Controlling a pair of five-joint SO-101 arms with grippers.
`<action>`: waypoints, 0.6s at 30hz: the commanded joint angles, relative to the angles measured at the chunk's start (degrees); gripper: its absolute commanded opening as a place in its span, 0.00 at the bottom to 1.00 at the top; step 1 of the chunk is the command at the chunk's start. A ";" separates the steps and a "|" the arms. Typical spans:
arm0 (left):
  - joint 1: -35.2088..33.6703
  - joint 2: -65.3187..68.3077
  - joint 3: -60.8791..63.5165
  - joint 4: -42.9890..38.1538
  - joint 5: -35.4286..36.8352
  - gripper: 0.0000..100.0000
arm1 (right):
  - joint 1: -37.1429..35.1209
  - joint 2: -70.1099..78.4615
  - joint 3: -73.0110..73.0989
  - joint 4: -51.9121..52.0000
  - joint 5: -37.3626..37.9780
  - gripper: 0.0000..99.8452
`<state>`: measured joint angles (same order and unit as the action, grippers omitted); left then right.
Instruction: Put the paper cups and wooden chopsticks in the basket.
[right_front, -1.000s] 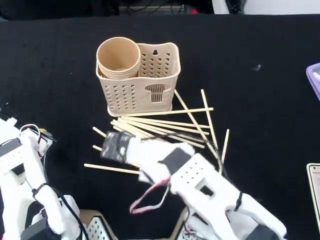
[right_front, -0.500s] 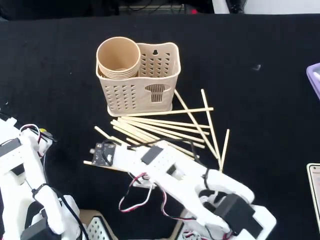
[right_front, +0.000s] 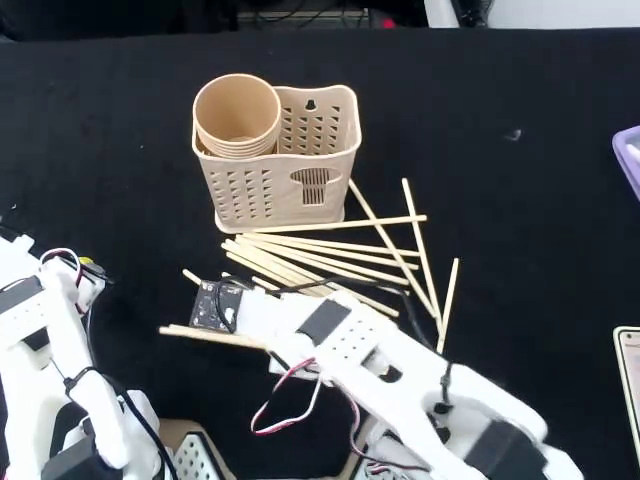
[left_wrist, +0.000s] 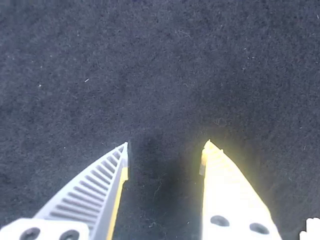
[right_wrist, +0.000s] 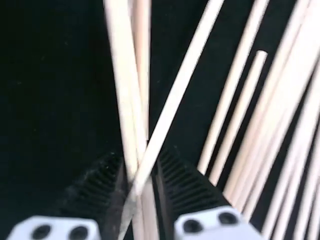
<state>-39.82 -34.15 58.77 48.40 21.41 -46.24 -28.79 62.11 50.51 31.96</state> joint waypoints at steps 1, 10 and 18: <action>0.13 -1.41 -2.42 -0.70 -0.70 0.23 | 1.93 -4.97 -0.13 1.41 1.41 0.01; 0.13 -1.41 -2.42 -0.70 -0.70 0.23 | 13.45 -11.38 -2.77 1.49 1.41 0.01; 0.13 -1.41 -2.42 -0.70 -0.70 0.23 | 14.77 -12.88 -1.10 1.14 1.49 0.01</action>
<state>-39.82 -34.15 58.77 48.40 21.41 -32.88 -39.60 62.20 51.65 33.10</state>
